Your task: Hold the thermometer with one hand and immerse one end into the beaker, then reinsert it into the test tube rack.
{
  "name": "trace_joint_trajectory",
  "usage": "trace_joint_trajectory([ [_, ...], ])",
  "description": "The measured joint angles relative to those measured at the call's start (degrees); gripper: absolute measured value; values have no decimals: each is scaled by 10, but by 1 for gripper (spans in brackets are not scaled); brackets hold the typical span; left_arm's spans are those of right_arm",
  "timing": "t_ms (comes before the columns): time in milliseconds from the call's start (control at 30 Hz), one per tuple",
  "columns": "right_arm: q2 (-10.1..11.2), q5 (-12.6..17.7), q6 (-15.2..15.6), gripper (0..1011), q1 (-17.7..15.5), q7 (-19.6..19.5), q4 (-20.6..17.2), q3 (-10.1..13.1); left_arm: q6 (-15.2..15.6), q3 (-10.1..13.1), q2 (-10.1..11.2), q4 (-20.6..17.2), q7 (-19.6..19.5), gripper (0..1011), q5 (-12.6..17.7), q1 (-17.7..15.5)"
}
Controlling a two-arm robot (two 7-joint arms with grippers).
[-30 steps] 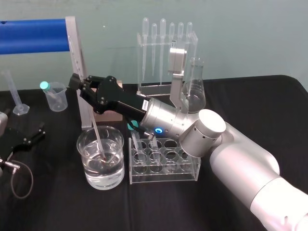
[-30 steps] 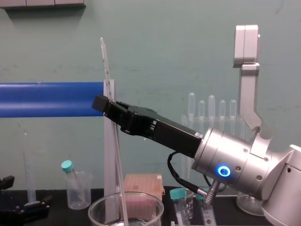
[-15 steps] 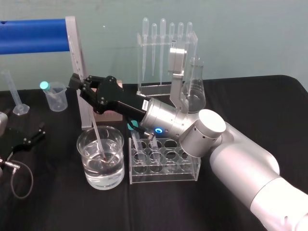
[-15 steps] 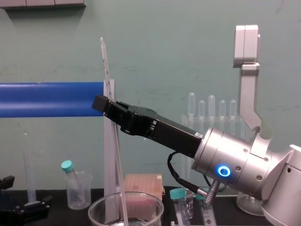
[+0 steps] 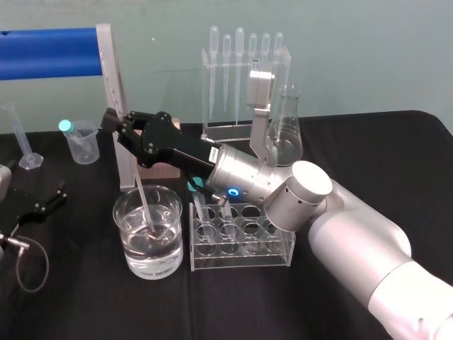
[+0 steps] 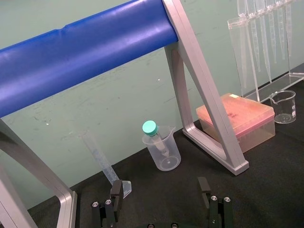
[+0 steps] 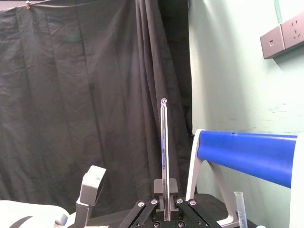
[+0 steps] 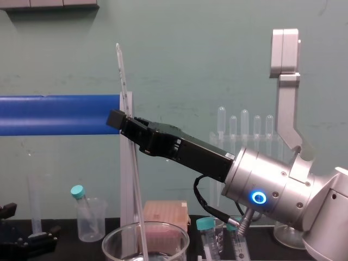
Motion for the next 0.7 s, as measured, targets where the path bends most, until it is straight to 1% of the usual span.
trace_joint_trajectory([
  [700,0,0,0,56,0,0,0,0,0,0,0,0,0,1008,0,0],
])
